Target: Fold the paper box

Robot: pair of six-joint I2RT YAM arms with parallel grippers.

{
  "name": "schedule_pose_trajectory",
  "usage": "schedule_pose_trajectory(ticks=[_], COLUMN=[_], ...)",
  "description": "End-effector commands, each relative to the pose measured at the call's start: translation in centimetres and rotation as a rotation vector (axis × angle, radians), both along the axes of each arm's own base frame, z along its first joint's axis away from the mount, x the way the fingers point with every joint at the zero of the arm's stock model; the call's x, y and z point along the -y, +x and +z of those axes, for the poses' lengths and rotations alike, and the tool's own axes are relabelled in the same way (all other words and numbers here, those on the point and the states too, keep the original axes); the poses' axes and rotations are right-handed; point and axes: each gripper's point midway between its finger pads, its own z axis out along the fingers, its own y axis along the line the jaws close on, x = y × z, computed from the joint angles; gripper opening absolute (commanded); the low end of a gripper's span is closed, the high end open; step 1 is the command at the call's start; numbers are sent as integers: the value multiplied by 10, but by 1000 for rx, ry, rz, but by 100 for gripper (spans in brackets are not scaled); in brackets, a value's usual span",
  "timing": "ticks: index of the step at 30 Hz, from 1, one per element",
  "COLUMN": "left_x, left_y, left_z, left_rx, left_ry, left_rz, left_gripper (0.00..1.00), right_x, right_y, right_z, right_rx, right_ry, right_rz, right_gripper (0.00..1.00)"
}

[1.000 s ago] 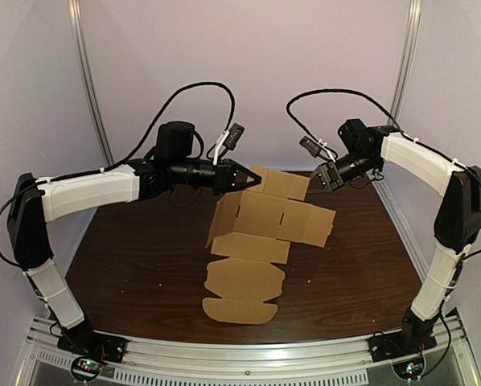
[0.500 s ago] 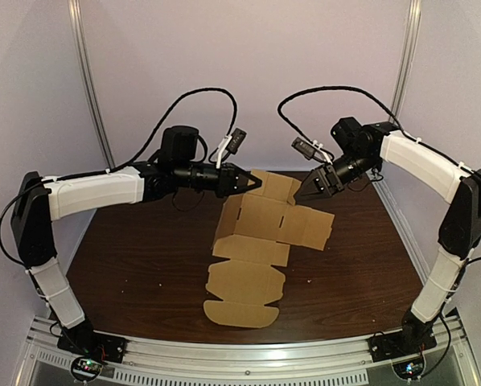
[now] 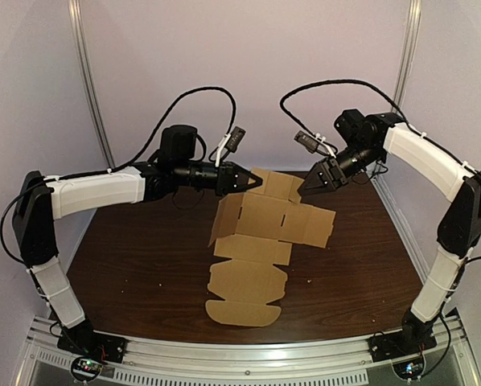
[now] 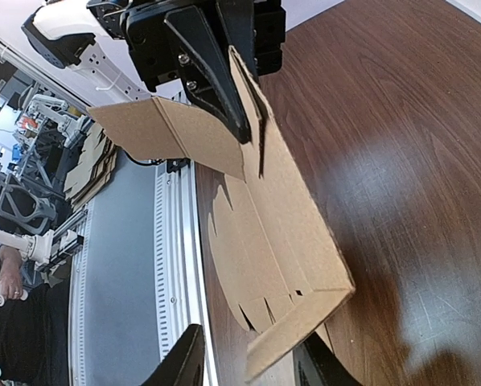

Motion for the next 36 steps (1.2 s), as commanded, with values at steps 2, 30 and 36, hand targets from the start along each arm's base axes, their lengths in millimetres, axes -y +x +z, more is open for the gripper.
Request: schedule_pose_trajectory(ticks=[2, 30, 36], left_x=[4, 5, 5], left_y=[-8, -17, -26], left_z=[-3, 10, 15], left_rx=[-8, -38, -49], left_ry=[-3, -62, -84], left_rz=[-60, -114, -169], left_gripper=[0, 0, 0], right_x=[38, -8, -14], right_y=[-5, -2, 1], right_z=[11, 4, 14], right_rx=[88, 73, 37], right_ry=[-67, 58, 112], right_rz=[-33, 31, 39], right_gripper=[37, 39, 39])
